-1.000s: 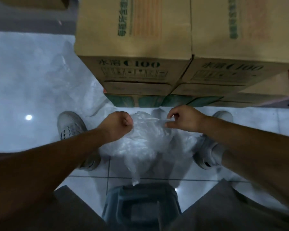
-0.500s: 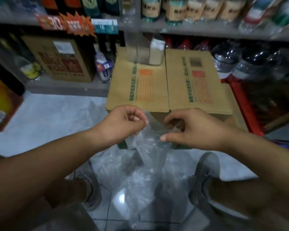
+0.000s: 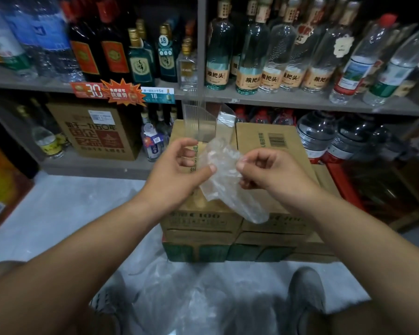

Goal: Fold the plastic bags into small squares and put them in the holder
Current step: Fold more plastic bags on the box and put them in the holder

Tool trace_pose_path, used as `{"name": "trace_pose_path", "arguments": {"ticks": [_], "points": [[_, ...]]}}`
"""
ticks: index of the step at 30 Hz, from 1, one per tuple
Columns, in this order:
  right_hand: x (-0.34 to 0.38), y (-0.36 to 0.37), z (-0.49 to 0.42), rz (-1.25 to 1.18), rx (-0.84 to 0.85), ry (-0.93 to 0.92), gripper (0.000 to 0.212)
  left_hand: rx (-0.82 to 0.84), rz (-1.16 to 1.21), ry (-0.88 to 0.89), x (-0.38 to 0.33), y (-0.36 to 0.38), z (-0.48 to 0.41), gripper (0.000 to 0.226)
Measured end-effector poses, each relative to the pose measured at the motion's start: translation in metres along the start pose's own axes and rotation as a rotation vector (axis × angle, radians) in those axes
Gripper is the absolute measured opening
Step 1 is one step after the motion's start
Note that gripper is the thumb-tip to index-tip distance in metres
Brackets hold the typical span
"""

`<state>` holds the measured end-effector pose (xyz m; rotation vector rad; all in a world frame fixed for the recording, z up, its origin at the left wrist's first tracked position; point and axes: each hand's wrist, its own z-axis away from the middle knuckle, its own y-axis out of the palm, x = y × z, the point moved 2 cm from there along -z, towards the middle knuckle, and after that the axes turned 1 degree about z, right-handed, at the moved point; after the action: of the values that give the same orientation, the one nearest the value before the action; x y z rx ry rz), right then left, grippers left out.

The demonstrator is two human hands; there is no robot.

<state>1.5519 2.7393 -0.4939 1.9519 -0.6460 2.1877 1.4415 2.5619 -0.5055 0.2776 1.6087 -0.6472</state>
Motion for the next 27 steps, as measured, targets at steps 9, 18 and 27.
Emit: {"name": "trace_pose_path", "arguments": {"ticks": [9,18,27], "points": [[-0.007,-0.024,-0.045,-0.188,-0.033,0.087,0.004,0.168,0.036,-0.231,0.015,0.017,-0.02,0.021],[-0.002,-0.024,-0.037,0.468,-0.251,-0.246,0.046,0.183,0.38,-0.484,0.017,0.02,-0.034,0.036],[-0.019,0.001,-0.028,0.663,0.05,-0.339,0.039,0.287,0.421,-0.441,0.021,0.029,-0.032,0.007]]}}
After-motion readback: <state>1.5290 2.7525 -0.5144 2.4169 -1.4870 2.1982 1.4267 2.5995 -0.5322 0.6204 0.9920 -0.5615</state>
